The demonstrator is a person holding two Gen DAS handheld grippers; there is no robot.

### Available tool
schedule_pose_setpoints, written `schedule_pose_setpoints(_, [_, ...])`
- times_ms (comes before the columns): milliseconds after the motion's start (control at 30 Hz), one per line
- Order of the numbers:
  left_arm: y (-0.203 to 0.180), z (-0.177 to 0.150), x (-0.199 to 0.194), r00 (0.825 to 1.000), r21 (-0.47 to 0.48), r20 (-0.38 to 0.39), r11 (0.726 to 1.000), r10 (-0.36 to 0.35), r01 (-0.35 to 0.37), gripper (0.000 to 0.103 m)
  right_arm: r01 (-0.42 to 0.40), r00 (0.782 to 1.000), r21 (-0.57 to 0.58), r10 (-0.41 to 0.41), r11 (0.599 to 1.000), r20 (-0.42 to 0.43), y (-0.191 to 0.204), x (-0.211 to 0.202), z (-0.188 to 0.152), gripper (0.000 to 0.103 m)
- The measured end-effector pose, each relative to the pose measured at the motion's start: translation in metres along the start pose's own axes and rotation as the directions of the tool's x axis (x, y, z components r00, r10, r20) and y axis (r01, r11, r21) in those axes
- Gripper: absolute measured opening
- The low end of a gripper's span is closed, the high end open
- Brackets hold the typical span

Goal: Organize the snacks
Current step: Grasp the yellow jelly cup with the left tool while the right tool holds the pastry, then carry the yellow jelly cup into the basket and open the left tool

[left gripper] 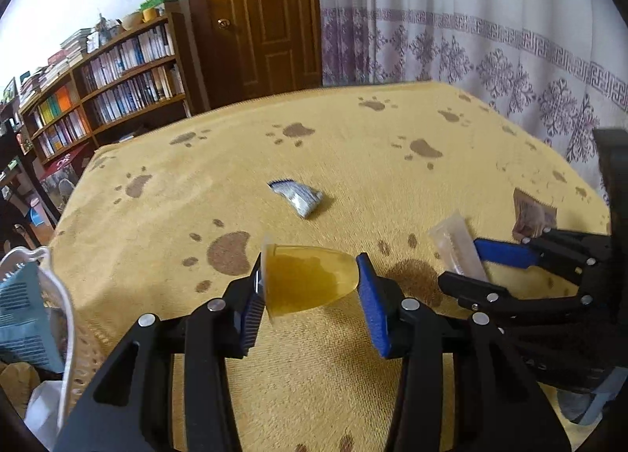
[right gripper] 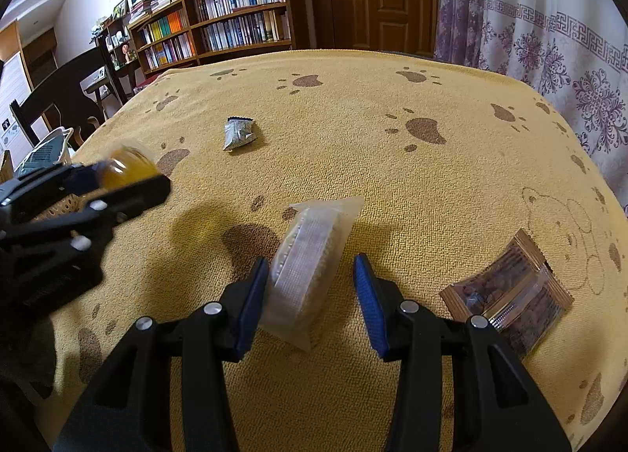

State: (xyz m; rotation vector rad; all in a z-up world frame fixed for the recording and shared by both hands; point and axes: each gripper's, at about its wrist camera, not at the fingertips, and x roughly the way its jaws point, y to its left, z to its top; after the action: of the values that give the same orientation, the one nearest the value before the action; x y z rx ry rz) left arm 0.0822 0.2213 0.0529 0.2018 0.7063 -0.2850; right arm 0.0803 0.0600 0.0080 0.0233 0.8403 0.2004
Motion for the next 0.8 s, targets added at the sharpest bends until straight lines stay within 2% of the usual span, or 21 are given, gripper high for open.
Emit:
schedule_pose_setpoints(167, [0.008,0.004,-0.017,0.999,-0.025,0.039,1.000,0.015,-0.014,0.045,0.000,1.000,0.000,0.000,1.000,0.000,0.000,0.000,0.000,0.044])
schedule_pose_setpoints(367, [0.019,0.006,-0.037,0.993,-0.054,0.083,0.996,0.079,-0.074,0.045,0.000,1.000,0.000,0.000,1.000,0.000,0.000,0.000,0.000,0.044])
schedule_pose_setpoints(800, [0.062,0.002,-0.070,0.975,-0.147,0.121,0.975,0.188,-0.169,0.045,0.000,1.000,0.000,0.000,1.000,0.000,0.000,0.000,0.000,0.044])
